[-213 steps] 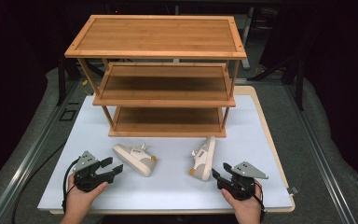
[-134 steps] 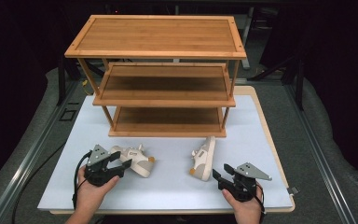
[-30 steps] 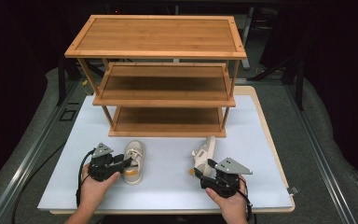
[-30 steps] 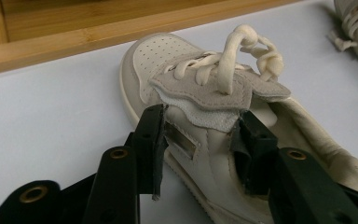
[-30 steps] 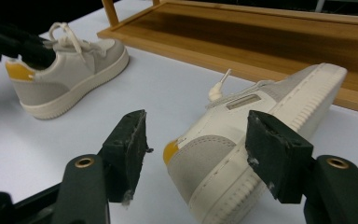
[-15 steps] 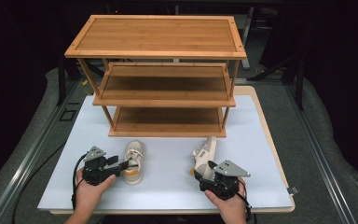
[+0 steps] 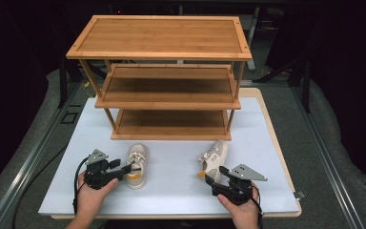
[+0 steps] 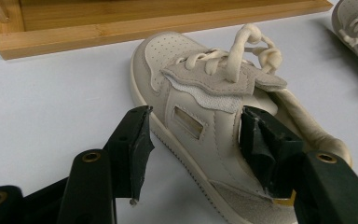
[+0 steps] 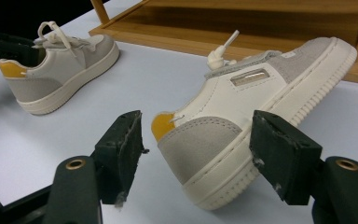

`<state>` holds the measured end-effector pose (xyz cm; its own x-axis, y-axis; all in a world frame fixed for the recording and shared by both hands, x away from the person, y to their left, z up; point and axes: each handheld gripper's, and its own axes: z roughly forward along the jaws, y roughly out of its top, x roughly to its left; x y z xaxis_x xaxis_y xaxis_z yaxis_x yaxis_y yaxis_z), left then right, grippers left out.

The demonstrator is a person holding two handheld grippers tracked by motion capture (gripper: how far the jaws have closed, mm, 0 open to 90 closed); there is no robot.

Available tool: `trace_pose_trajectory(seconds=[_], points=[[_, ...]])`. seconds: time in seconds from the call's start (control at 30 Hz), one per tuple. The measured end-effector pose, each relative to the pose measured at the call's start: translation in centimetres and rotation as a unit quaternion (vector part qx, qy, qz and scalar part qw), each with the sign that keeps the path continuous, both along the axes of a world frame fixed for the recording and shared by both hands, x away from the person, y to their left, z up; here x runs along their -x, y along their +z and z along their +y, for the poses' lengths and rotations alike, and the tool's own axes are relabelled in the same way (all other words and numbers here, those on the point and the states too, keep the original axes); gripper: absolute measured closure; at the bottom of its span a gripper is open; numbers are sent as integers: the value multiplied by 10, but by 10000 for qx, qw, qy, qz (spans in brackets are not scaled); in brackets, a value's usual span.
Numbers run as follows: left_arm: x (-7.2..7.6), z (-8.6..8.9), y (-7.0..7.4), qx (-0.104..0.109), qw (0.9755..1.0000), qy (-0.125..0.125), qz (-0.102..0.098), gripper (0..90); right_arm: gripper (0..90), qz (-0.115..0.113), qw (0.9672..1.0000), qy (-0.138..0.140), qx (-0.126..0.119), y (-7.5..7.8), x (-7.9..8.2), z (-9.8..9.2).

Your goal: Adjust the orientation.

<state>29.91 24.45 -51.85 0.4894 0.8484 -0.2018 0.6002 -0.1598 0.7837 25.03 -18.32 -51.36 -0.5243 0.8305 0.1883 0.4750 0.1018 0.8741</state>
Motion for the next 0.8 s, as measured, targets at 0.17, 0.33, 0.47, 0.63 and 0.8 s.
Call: trace_pose_trajectory(seconds=[0.17, 0.33, 0.47, 0.63, 0.8], points=[[-1, -1, 0, -7, 10000, 20, 42, 421, 321, 110, 9998, -120, 77, -1, 2, -7], [-2, -4, 1, -104, 9999, -27, 26, 440, 304, 418, 9986, -314, -108, -6, 4, -22], [-1, -4, 2, -112, 9999, -58, 10, 465, 322, 341, 9971, -630, -257, -4, 8, -38], [-1, -4, 2, -82, 9999, -72, 10, 483, 336, 244, 9955, -885, -246, -2, 8, -41], [0, -5, 2, -46, 10000, -45, 17, 503, 518, 45, 9967, -771, -263, 3, 3, -38]])
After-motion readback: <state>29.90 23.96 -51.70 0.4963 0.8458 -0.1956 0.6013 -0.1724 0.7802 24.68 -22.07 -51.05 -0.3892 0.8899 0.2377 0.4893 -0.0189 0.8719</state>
